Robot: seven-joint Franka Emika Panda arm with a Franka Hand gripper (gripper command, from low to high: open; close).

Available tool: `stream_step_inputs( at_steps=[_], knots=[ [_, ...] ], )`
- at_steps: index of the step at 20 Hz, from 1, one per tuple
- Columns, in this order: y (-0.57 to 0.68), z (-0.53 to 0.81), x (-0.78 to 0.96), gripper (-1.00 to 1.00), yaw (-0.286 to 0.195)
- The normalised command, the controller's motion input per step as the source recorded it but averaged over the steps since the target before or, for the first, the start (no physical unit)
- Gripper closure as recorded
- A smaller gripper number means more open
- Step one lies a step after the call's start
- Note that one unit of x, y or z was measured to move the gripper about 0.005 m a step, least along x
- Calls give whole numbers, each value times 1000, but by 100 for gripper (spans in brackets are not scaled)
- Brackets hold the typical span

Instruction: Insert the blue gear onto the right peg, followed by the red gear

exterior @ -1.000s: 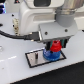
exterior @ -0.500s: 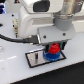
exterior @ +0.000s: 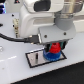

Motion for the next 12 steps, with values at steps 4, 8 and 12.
stream_step_inputs(
  at_steps=[4, 8, 12],
  knots=[
    [-59, 138, 10, 100, 0],
    [-175, 266, -176, 100, 0],
    [-39, 15, 63, 100, 0]
  ],
)
